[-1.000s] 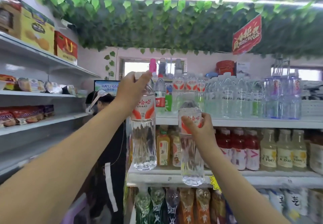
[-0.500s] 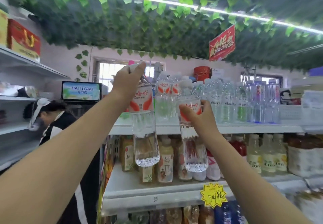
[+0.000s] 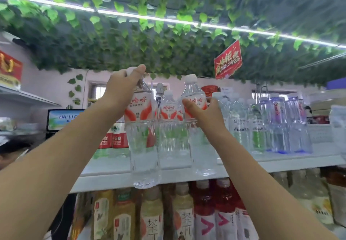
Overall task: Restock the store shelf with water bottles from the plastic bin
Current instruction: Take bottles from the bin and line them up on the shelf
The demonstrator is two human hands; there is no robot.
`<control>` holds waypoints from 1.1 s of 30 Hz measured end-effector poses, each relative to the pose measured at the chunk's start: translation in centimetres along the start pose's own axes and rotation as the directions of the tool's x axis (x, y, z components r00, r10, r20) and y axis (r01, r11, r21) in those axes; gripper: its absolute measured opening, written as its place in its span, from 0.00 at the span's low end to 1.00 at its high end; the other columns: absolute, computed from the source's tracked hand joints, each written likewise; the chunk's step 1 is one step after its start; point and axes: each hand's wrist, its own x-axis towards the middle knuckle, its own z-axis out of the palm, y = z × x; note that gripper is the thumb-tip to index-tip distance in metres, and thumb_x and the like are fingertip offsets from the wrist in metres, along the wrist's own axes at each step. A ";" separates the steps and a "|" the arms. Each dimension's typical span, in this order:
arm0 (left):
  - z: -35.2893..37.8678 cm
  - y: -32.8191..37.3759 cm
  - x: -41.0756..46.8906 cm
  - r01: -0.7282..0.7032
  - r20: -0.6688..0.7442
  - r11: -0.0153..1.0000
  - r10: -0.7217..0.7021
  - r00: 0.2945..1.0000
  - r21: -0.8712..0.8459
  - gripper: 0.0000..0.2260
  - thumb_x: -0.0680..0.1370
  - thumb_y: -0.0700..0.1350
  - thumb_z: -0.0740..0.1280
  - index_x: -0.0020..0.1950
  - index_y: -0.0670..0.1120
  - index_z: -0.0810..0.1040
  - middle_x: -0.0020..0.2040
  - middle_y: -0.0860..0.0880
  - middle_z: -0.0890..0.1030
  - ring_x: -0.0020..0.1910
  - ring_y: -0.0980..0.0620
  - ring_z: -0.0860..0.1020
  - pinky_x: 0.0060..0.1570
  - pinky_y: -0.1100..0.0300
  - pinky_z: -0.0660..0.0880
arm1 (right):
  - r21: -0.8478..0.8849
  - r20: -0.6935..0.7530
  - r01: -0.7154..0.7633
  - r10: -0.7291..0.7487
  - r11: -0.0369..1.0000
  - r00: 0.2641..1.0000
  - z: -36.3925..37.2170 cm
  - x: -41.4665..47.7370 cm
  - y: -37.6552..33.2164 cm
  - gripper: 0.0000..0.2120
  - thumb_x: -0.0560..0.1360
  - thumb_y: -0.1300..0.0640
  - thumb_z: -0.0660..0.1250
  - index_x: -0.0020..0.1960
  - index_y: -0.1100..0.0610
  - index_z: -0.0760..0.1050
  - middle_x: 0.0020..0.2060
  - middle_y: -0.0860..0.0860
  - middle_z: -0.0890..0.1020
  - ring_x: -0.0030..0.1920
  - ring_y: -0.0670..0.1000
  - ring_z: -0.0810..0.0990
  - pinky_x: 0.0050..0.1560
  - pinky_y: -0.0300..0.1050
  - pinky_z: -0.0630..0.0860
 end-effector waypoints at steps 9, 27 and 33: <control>2.5 -3.0 4.4 -0.023 0.021 1.000 0.024 1.000 -0.014 0.16 0.76 0.57 0.63 0.40 0.45 0.73 0.41 0.44 0.74 0.39 0.47 0.73 0.41 0.54 0.71 | -0.034 -0.094 -0.010 0.007 0.999 0.996 2.9 6.0 5.2 0.27 0.67 0.39 0.71 0.54 0.53 0.62 0.51 0.53 0.77 0.49 0.53 0.78 0.50 0.49 0.76; 3.4 -4.5 5.9 -0.070 0.022 0.997 0.070 0.997 -0.024 0.14 0.76 0.57 0.63 0.39 0.48 0.73 0.42 0.46 0.74 0.38 0.48 0.75 0.44 0.53 0.74 | -0.562 0.139 -0.007 0.102 0.827 0.985 1.9 3.8 11.4 0.36 0.73 0.46 0.69 0.69 0.65 0.57 0.55 0.58 0.77 0.50 0.55 0.76 0.40 0.39 0.68; 3.4 -3.7 5.5 -0.075 0.018 0.993 0.077 0.997 -0.091 0.12 0.77 0.57 0.62 0.43 0.48 0.74 0.38 0.50 0.74 0.36 0.53 0.75 0.43 0.57 0.74 | -0.608 0.139 -0.036 0.151 0.793 0.979 2.1 4.2 11.5 0.32 0.72 0.46 0.70 0.65 0.65 0.63 0.48 0.57 0.77 0.42 0.53 0.73 0.36 0.42 0.67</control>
